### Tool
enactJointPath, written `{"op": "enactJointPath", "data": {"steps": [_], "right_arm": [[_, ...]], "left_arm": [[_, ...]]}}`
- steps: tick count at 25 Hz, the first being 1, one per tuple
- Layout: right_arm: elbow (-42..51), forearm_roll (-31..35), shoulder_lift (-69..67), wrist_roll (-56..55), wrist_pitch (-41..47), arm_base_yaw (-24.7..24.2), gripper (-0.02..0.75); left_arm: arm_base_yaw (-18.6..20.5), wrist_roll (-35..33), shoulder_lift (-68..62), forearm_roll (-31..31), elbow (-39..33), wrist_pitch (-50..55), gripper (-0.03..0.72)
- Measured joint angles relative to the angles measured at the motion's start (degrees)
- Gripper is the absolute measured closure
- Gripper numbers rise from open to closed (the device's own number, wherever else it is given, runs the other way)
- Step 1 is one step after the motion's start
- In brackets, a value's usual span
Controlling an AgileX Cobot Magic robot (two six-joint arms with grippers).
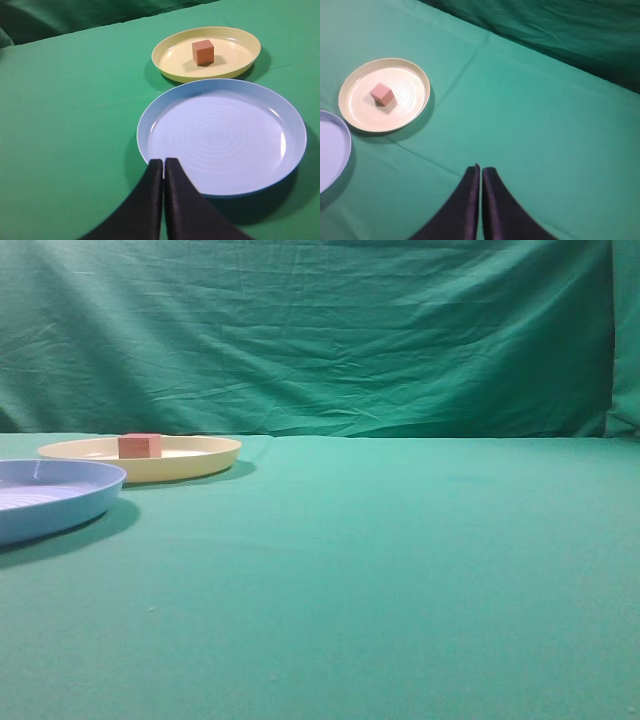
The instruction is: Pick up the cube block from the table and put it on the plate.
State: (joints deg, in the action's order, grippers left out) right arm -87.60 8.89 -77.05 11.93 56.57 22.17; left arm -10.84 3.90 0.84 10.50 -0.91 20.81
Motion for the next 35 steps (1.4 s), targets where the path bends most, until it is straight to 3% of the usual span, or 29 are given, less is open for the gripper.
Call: {"op": "enactJointPath", "data": {"steps": [4, 9, 15, 21, 27, 35], "right_arm": [[14.79, 0.12, 11.85, 0.00, -7.86, 0.00, 0.738], [25.36, 1.06, 23.06, 0.00, -7.46, 0.00, 0.738], [32.36, -4.53, 33.78, -6.41, -5.06, 0.00, 0.738], [45.99, -10.86, 45.87, -8.35, -15.29, -0.30, 0.738], [62.48, -11.29, 59.17, -8.59, -26.05, -8.18, 0.738], [78.95, -10.93, 74.15, -8.59, -28.47, -17.52, 0.738]], "left_arm": [[0.00, 0.00, 0.00, 0.00, 0.00, 0.00, 0.688], [0.00, 0.00, 0.00, 0.00, 0.00, 0.00, 0.688], [0.00, 0.00, 0.00, 0.00, 0.00, 0.00, 0.688], [0.00, 0.00, 0.00, 0.00, 0.00, 0.00, 0.688], [0.00, 0.00, 0.00, 0.00, 0.00, 0.00, 0.688], [0.00, 0.00, 0.00, 0.00, 0.00, 0.00, 0.688]]}}
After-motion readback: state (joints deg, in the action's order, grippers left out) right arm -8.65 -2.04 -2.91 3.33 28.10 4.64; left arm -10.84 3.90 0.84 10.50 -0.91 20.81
